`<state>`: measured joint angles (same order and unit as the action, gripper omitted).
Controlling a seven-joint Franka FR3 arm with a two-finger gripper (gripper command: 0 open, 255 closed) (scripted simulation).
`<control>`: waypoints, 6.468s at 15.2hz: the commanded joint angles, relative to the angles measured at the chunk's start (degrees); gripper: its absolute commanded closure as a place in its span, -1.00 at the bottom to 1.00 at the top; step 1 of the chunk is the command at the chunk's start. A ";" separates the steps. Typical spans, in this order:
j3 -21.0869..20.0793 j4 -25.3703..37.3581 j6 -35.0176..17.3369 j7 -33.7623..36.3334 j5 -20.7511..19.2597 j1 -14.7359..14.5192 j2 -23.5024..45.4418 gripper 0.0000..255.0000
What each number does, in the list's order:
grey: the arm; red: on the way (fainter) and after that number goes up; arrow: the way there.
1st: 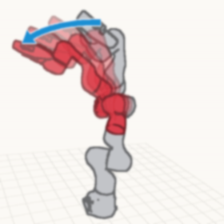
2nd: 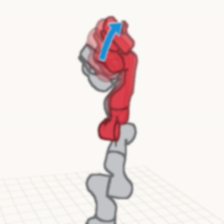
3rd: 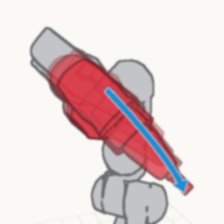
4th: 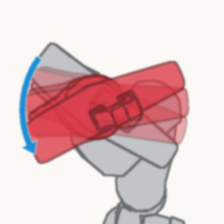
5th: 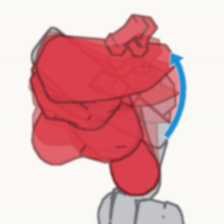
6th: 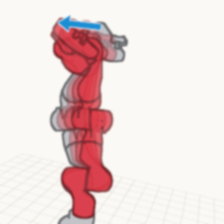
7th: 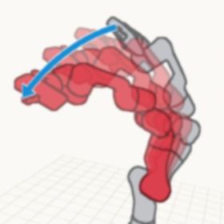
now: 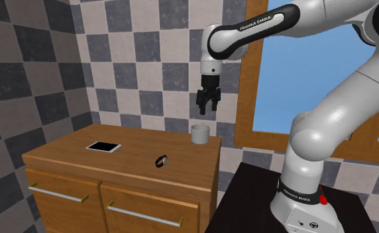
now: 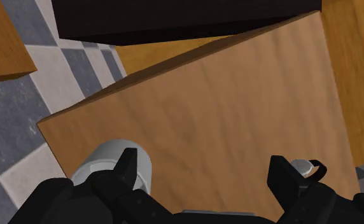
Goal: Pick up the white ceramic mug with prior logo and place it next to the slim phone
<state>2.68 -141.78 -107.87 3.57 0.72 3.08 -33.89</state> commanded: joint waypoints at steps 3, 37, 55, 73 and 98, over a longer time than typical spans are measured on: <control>0.43 -0.13 -7.96 -0.25 -1.57 0.83 6.96 -1.00; 1.88 1.67 -30.21 0.06 -5.21 2.96 29.35 1.00; 1.61 8.04 -16.32 -0.43 -5.02 2.84 21.82 1.00; -0.92 27.29 -5.85 2.95 -3.94 0.81 30.81 1.00; -3.66 59.43 -3.39 9.78 -4.53 -3.30 60.85 1.00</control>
<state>-0.99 -81.77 -110.62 13.34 -3.81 -0.24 26.95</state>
